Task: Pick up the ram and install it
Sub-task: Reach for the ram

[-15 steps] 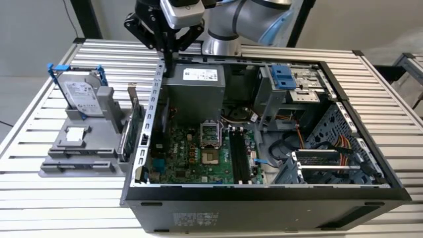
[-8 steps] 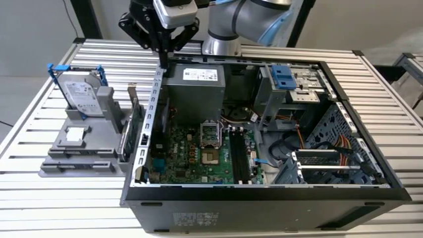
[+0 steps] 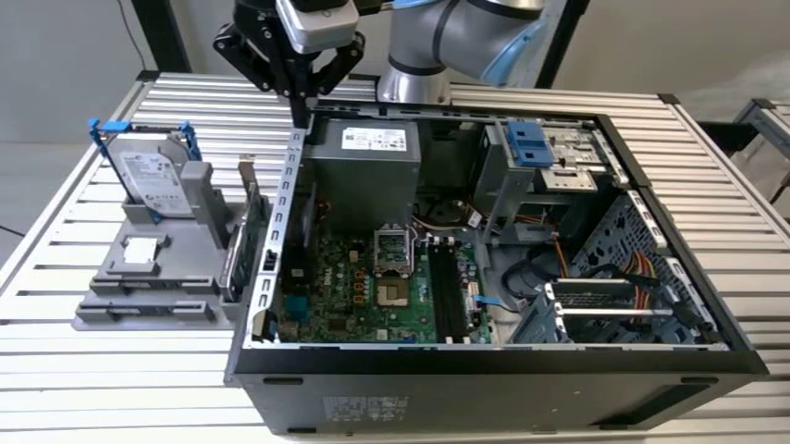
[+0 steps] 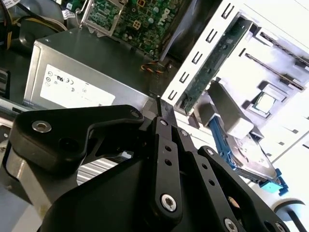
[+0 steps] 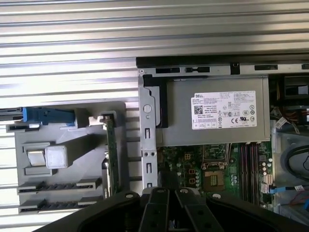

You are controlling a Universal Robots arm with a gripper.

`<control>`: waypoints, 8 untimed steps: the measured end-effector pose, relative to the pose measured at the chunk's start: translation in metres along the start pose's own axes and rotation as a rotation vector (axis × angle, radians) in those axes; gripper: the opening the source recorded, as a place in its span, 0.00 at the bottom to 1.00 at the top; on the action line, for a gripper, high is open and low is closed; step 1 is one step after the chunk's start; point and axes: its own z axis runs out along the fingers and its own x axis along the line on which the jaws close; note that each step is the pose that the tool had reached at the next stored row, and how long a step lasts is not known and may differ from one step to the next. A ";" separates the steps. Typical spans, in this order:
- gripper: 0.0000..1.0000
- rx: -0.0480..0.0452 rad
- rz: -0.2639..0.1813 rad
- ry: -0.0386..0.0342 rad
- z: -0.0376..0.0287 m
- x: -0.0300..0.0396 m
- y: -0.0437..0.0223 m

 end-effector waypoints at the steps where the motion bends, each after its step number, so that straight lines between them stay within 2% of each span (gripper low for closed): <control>1: 0.00 0.0000 0.000 0.0000 0.0000 0.0006 0.0000; 8: 0.00 0.0000 0.000 0.0001 0.0000 0.0046 -0.0003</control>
